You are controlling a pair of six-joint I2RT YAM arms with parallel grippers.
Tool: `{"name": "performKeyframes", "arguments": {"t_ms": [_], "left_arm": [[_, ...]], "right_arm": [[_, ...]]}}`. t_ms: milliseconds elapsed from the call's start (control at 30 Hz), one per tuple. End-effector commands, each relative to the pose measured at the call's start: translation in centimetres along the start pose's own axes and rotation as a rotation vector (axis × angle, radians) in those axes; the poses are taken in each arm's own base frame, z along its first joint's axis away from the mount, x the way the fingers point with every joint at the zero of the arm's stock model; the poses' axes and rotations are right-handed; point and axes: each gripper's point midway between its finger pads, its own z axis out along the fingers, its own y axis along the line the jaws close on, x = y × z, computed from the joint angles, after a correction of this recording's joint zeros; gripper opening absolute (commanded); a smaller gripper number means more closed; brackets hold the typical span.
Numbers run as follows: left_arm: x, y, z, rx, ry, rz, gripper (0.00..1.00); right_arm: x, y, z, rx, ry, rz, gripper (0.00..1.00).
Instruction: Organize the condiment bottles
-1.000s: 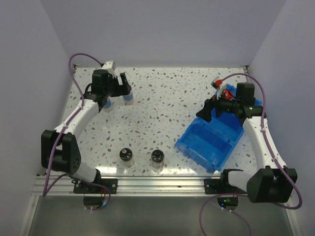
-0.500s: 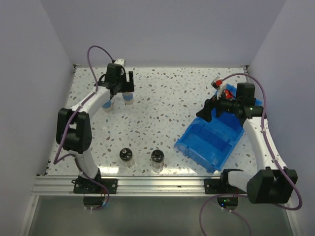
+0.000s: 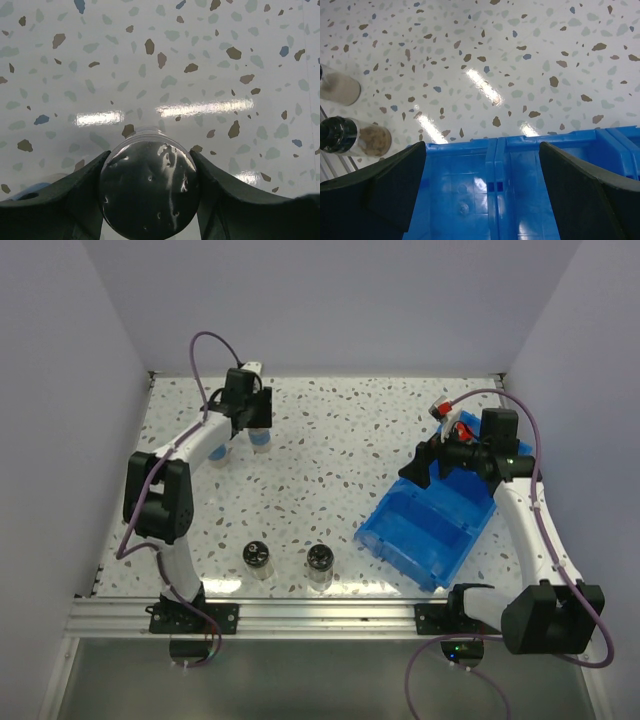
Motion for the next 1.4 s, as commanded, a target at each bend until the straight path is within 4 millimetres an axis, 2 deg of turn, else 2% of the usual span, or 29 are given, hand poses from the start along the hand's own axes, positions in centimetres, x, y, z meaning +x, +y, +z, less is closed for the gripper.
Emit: {"name": "performKeyframes", "arguments": {"t_ms": [0,33,100,133,167,233,300,400,433,467,500,533,600,633,667,700,733,800,833,867,900,933,1067,1100,1167,1200,1267,1300,1367], "left_arm": [[-5.6,-1.7,-4.1,0.044,-0.186,0.051,0.0],[-6.4,-3.3,-5.0,0.084,-0.22,0.072,0.0],[-8.0,-5.1,-7.2,0.139,-0.281,0.115,0.0],[-8.3,-7.4,-8.3,0.208,-0.307,0.141,0.0],[-8.9,-8.5,-9.5,0.244,-0.335,0.152,0.0],[-9.0,-12.1,-11.4,0.37,-0.366,0.182,0.0],[-9.0,-14.9,-12.8,0.474,-0.379,0.185,0.0],[-8.1,-19.0,-14.2,0.592,-0.37,0.182,0.0],[-7.8,-21.4,-15.1,0.66,-0.374,0.189,0.0],[-7.4,-22.4,-15.3,0.679,-0.366,0.191,0.0],[-7.0,-24.4,-16.1,0.721,-0.369,0.201,0.0],[-6.5,-25.5,-16.0,0.745,-0.356,0.204,0.0],[-6.4,-28.5,-17.6,0.816,-0.364,0.201,0.0],[-5.9,-29.6,-17.3,0.832,-0.351,0.204,0.0],[-6.5,-30.7,-18.1,0.856,-0.365,0.196,0.0],[-6.1,-32.2,-18.8,0.884,-0.363,0.207,0.0],[-5.5,-33.3,-18.4,0.895,-0.348,0.205,0.0],[-6.3,-35.7,-20.0,0.948,-0.392,0.205,0.0],[-5.6,-36.7,-19.2,0.953,-0.37,0.202,0.0],[-6.3,-37.6,-19.8,0.972,-0.389,0.198,0.0],[-5.7,-38.6,-20.0,0.994,-0.376,0.202,0.0],[-5.4,-39.7,-19.4,1.003,-0.361,0.197,0.0],[-2.9,-42.5,-18.0,1.037,-0.308,0.204,0.0],[-1.4,-43.5,-17.0,1.041,-0.278,0.212,0.0],[-0.9,-44.6,-17.1,1.059,-0.27,0.212,0.0],[0.5,-45.5,-16.6,1.063,-0.25,0.221,0.0],[0.9,-46.4,-16.7,1.074,-0.25,0.223,0.0],[1.9,-47.1,-16.3,1.077,-0.233,0.228,0.0],[2.1,-47.8,-16.5,1.086,-0.235,0.23,0.0]], "right_arm": [[-1.1,0.6,-0.7,0.004,-0.034,-0.054,0.99],[-1.1,0.6,-0.8,0.005,-0.036,-0.061,0.99],[-1.3,0.5,-1.0,0.019,-0.039,-0.07,0.99],[-1.3,0.5,-1.1,0.024,-0.041,-0.074,0.99],[-1.5,0.7,-1.3,0.026,-0.047,-0.08,0.99],[-1.6,0.5,-1.5,0.044,-0.047,-0.083,0.99],[-2.0,0.1,-1.8,0.078,-0.058,-0.09,0.98],[-2.7,-2.1,-2.7,0.231,-0.081,-0.067,0.99],[-3.2,-3.8,-3.6,0.351,-0.107,-0.037,0.99],[-3.1,-4.6,-3.9,0.395,-0.11,-0.018,0.99],[-3.3,-5.0,-4.5,0.444,-0.135,0.01,0.99],[-3.3,-6.4,-5.6,0.54,-0.143,0.031,0.99],[-4.1,-7.5,-6.9,0.636,-0.185,0.062,0.99],[-4.3,-8.2,-7.6,0.687,-0.197,0.077,0.99],[-4.2,-9.2,-8.6,0.771,-0.198,0.097,0.99],[-4.3,-9.6,-9.1,0.807,-0.21,0.115,0.99],[-4.4,-9.9,-9.6,0.835,-0.218,0.12,0.99],[-4.5,-10.3,-10.3,0.878,-0.231,0.135,0.98],[-4.6,-10.3,-10.6,0.886,-0.238,0.138,0.99],[-4.6,-10.3,-10.7,0.895,-0.242,0.142,0.99],[-4.5,-10.5,-11.0,0.915,-0.248,0.154,0.99],[-4.6,-10.7,-11.3,0.928,-0.253,0.154,0.99],[-4.5,-11.9,-13.5,1.077,-0.29,0.217,0.99],[-4.4,-12.2,-14.4,1.129,-0.299,0.236,0.99],[-4.5,-12.4,-15.1,1.164,-0.319,0.246,0.99],[-4.5,-12.4,-15.2,1.171,-0.325,0.253,0.99],[-4.5,-12.5,-15.3,1.181,-0.329,0.258,0.99],[-4.5,-12.5,-15.4,1.182,-0.331,0.259,0.99],[-4.4,-12.5,-15.3,1.182,-0.331,0.261,0.99]]}}
